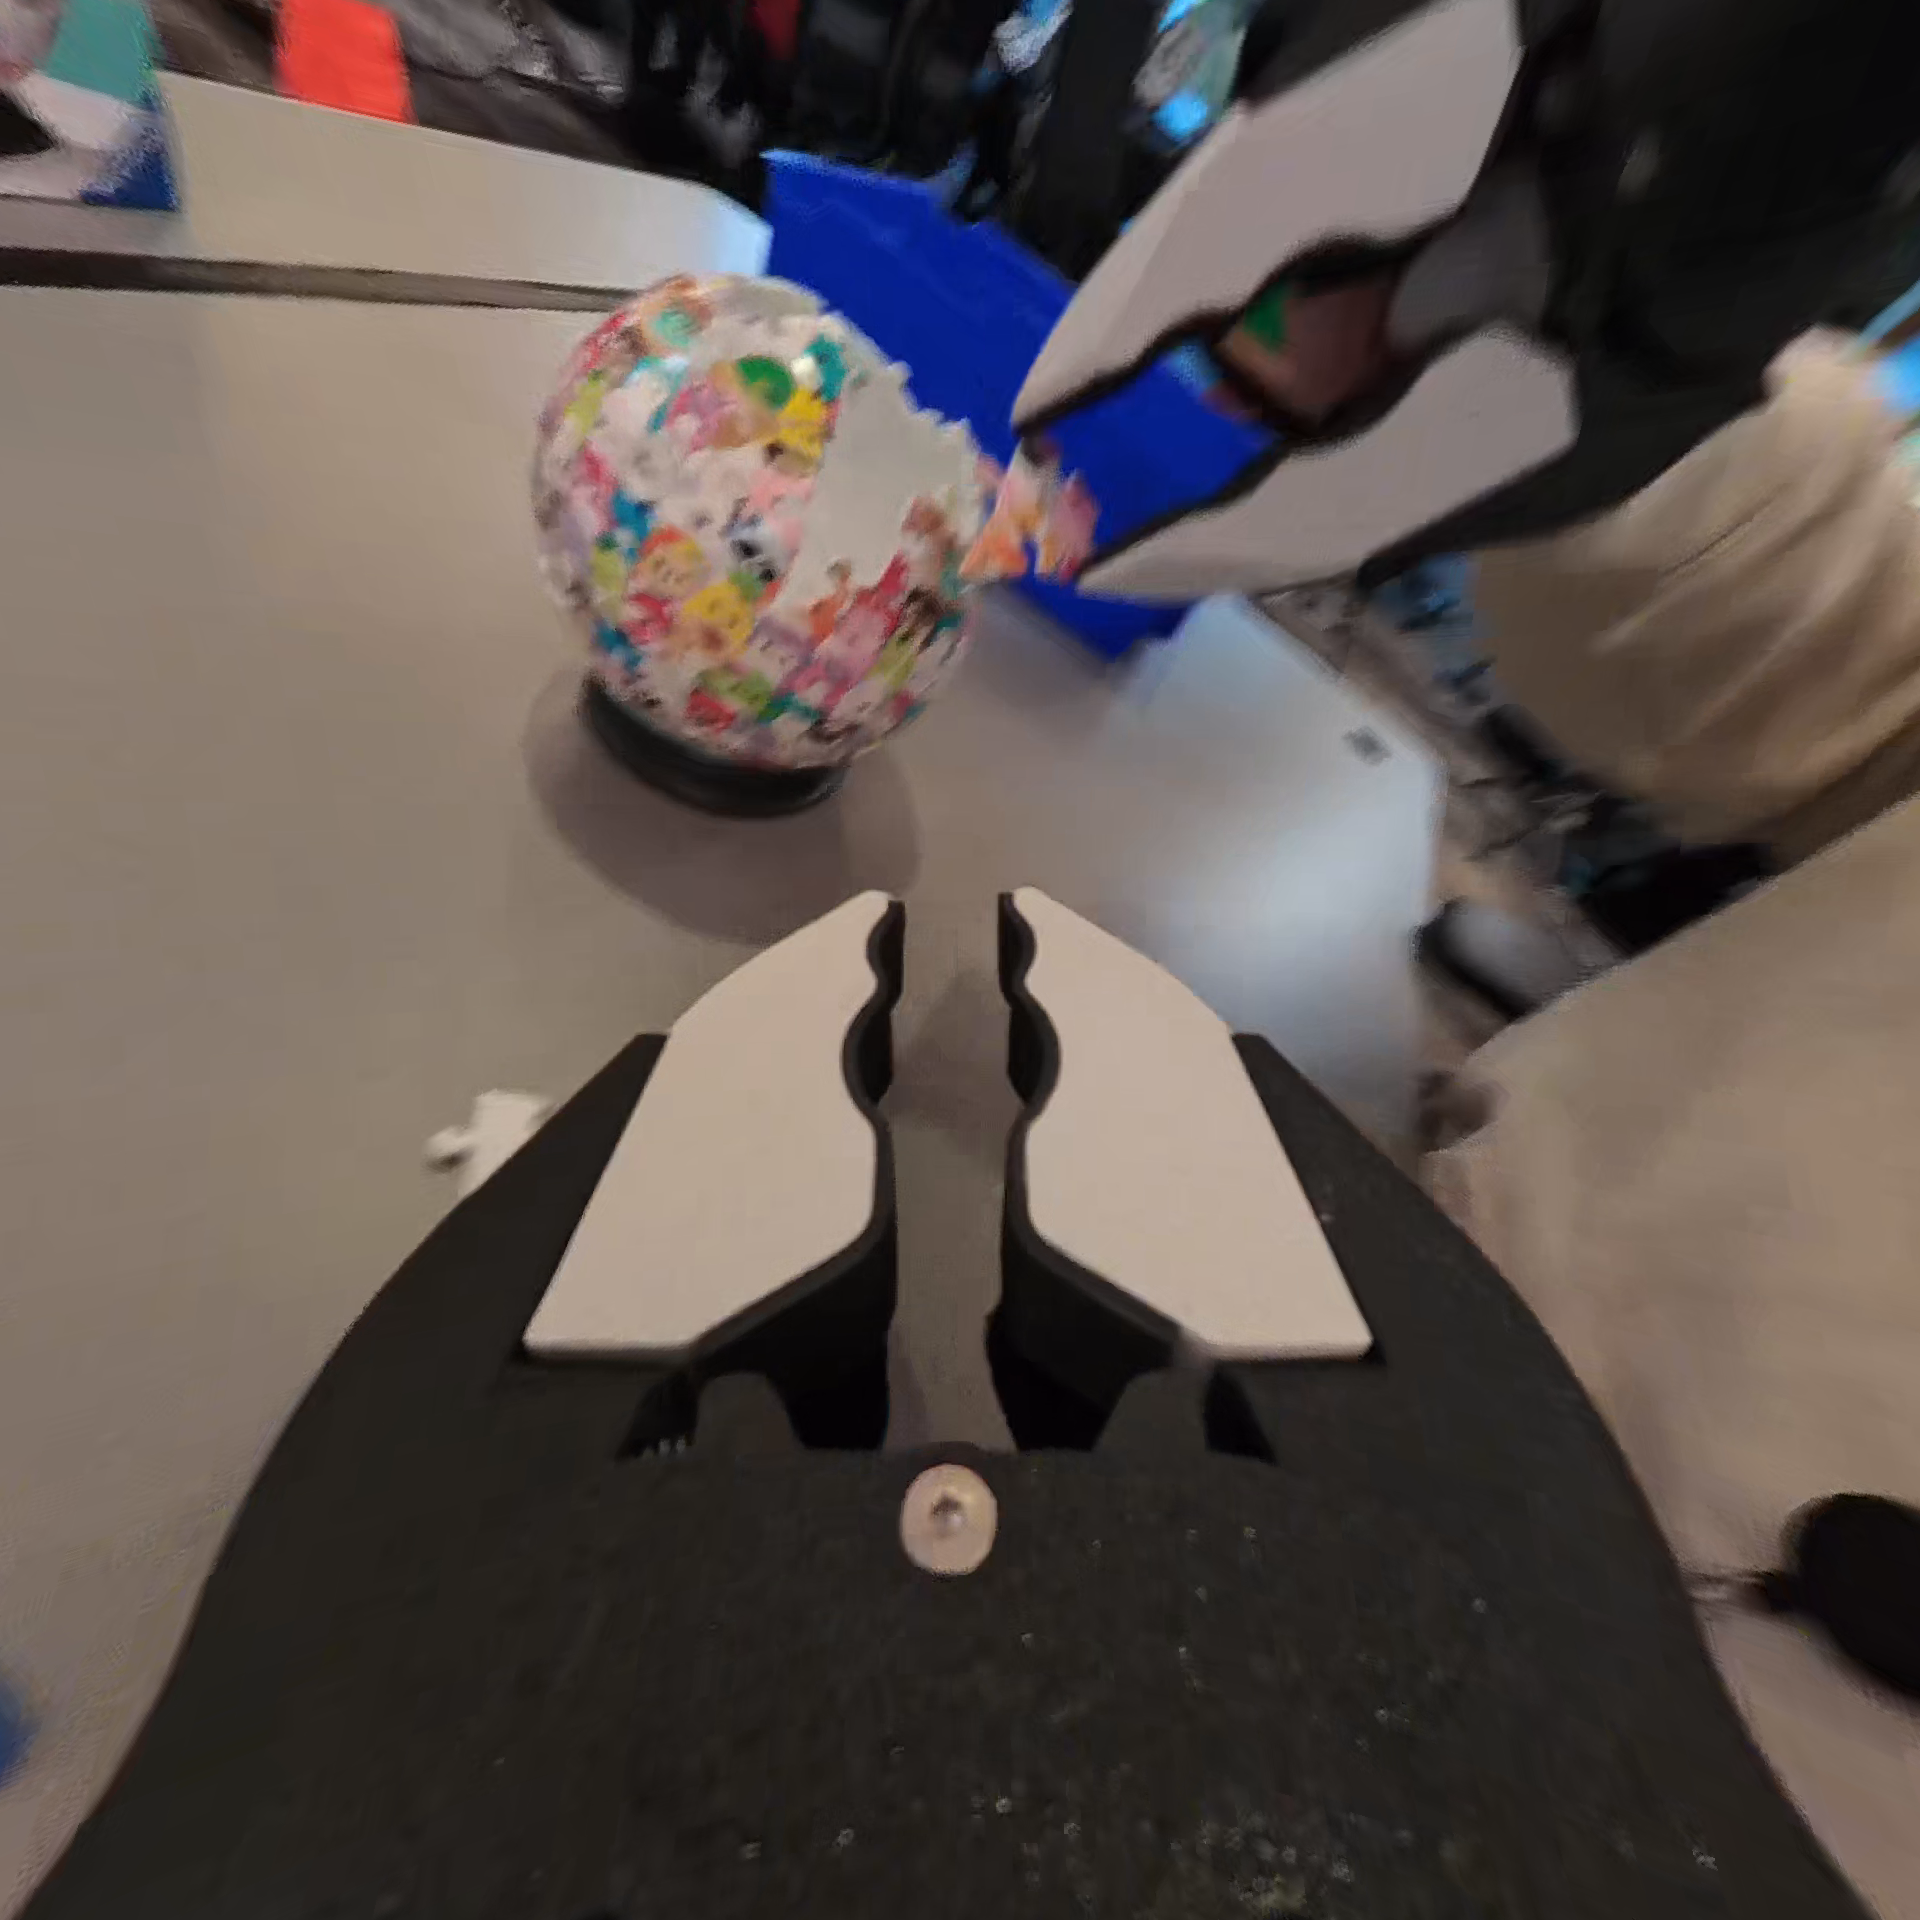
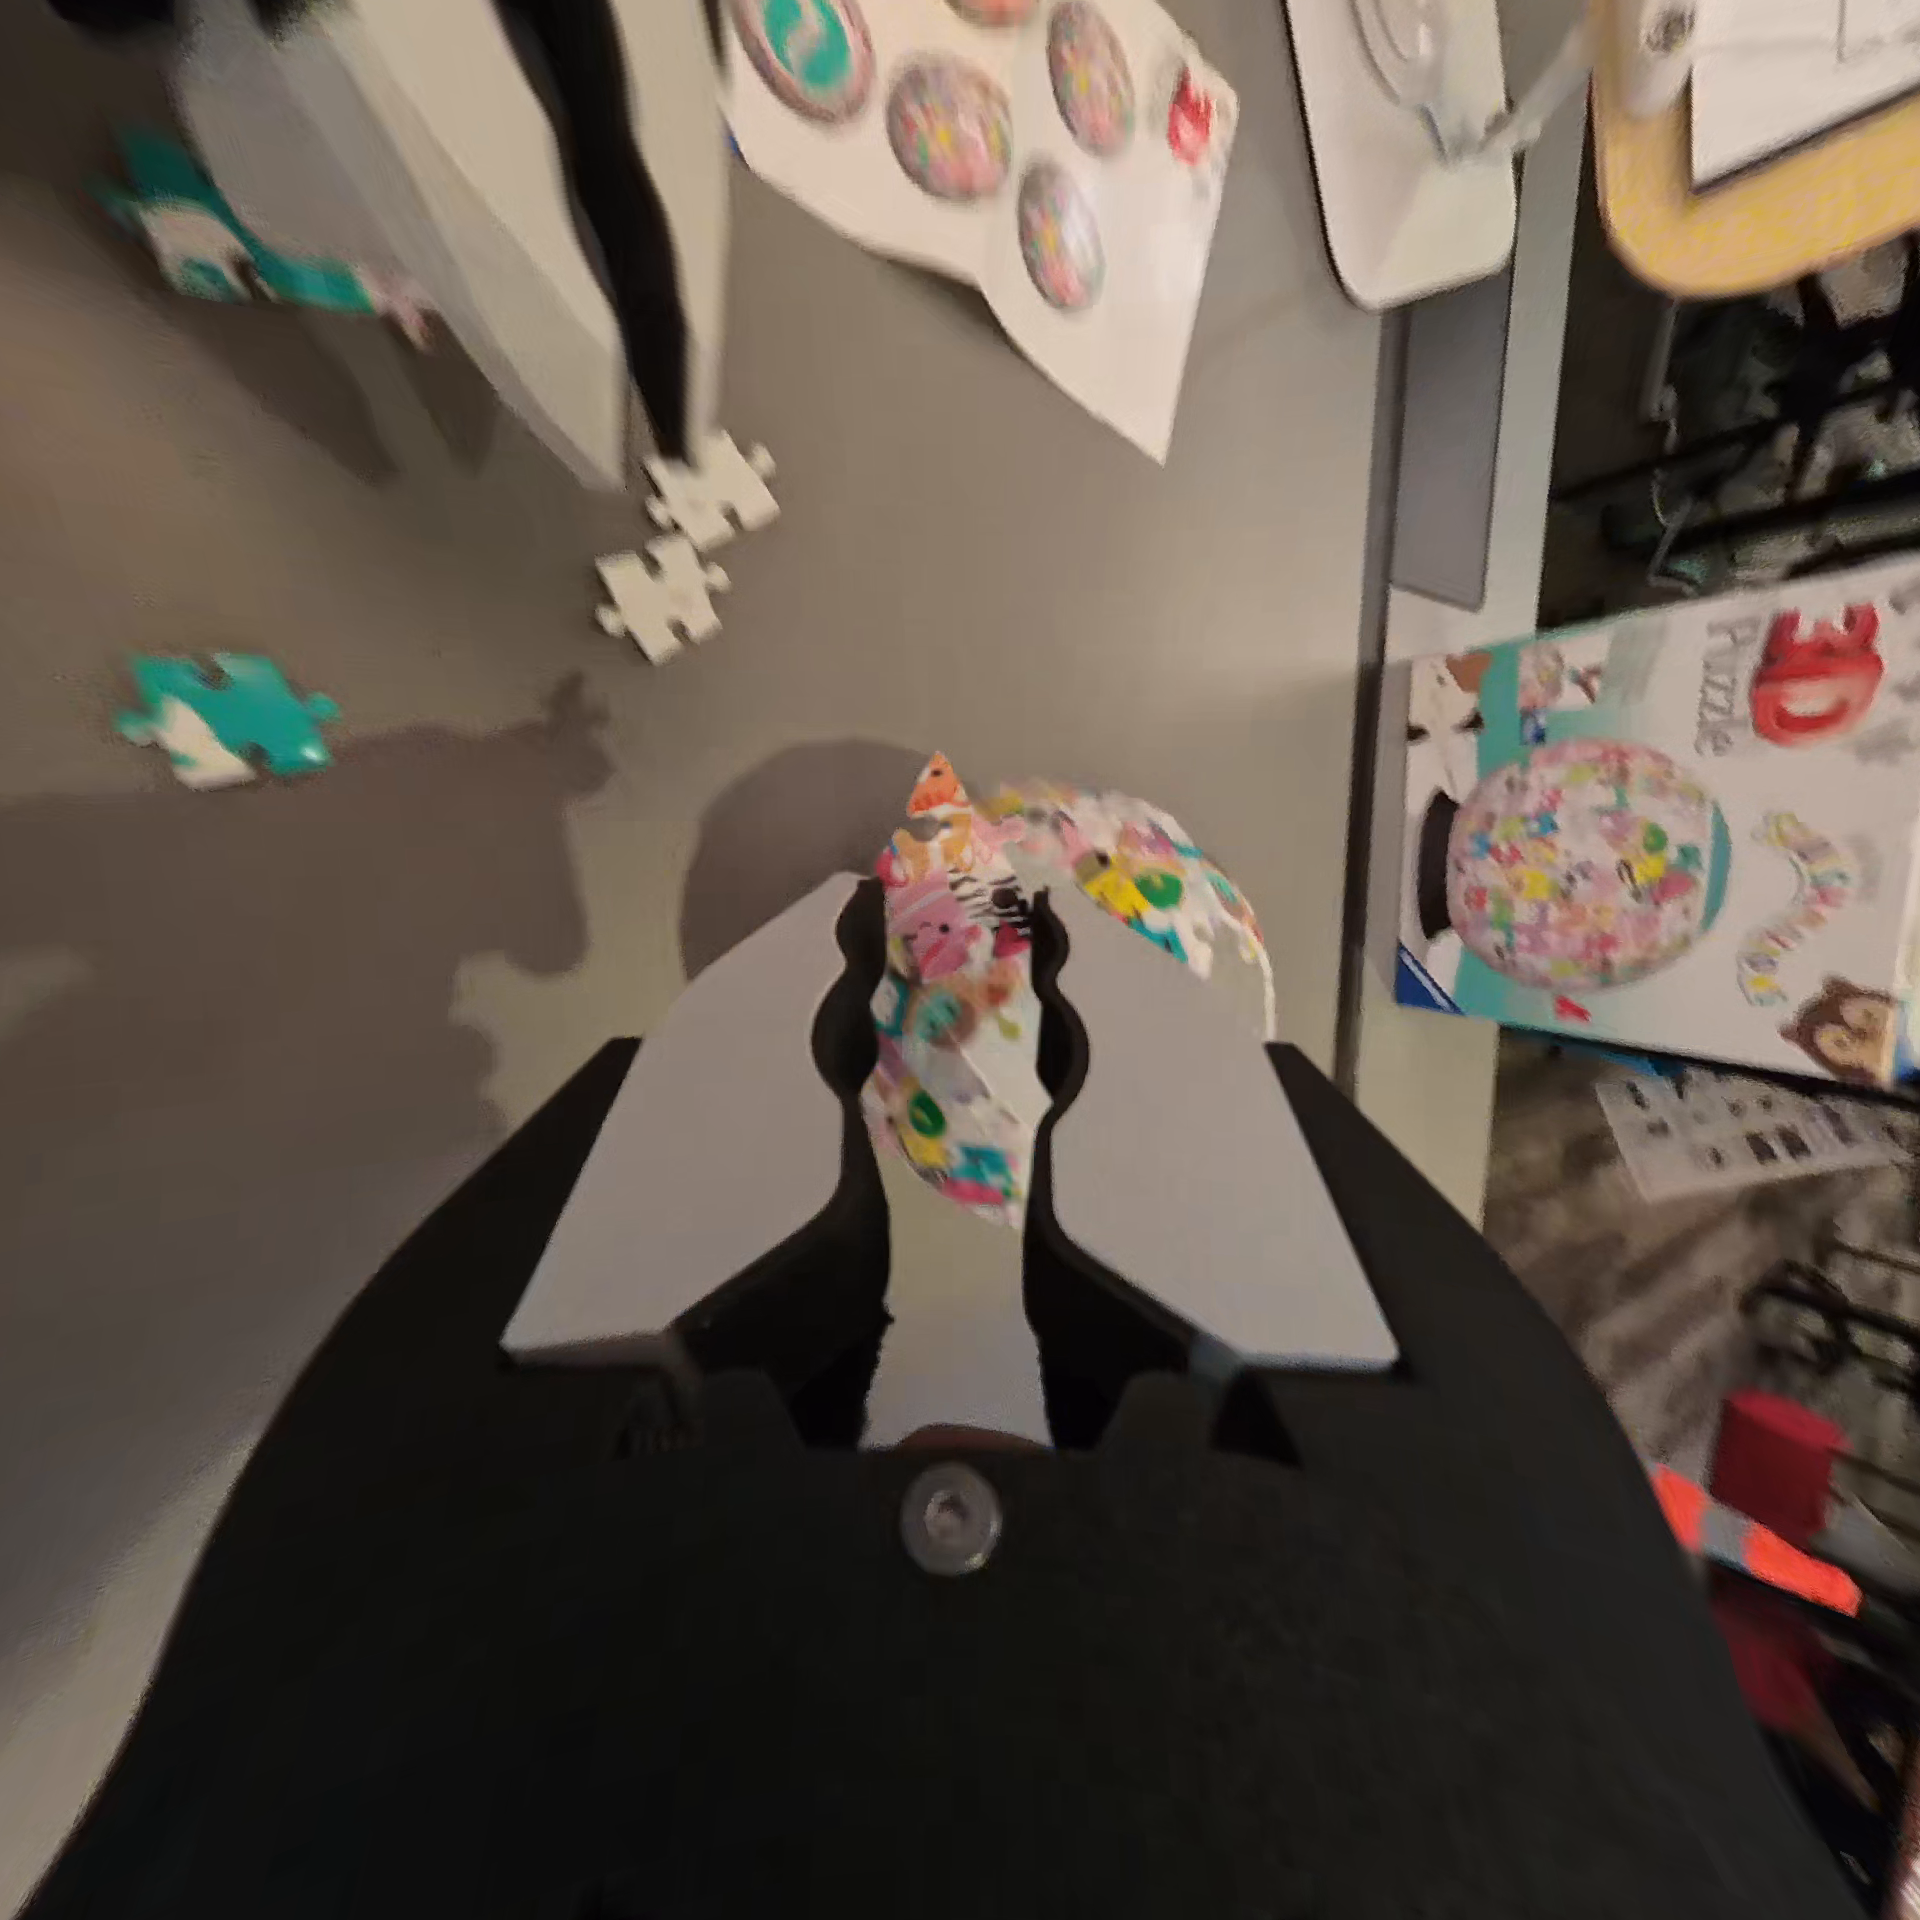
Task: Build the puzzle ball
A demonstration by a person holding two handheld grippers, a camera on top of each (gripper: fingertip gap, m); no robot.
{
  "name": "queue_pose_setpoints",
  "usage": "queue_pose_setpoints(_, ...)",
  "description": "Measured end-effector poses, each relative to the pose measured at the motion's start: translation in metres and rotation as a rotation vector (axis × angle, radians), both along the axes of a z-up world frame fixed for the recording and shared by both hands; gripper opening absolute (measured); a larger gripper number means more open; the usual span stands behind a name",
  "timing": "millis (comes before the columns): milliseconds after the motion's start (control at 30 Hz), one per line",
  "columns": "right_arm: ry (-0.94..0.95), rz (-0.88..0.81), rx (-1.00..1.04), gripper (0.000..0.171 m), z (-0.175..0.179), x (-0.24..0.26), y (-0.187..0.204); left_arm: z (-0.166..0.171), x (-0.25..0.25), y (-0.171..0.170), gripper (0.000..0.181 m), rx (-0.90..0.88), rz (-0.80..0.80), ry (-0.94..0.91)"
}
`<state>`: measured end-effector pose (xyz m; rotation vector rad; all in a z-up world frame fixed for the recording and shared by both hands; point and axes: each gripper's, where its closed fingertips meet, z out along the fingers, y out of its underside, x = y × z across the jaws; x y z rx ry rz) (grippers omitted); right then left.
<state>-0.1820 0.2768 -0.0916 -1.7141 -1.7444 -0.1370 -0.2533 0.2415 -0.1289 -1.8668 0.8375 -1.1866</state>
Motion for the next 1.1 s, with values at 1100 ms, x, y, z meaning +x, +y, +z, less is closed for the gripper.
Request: queue_pose_setpoints(1100,0.961,-0.161,-1.201,0.003,0.037,-0.057,-0.075,0.071,0.012,-0.049,0.002,-0.286,-0.351,-0.661)
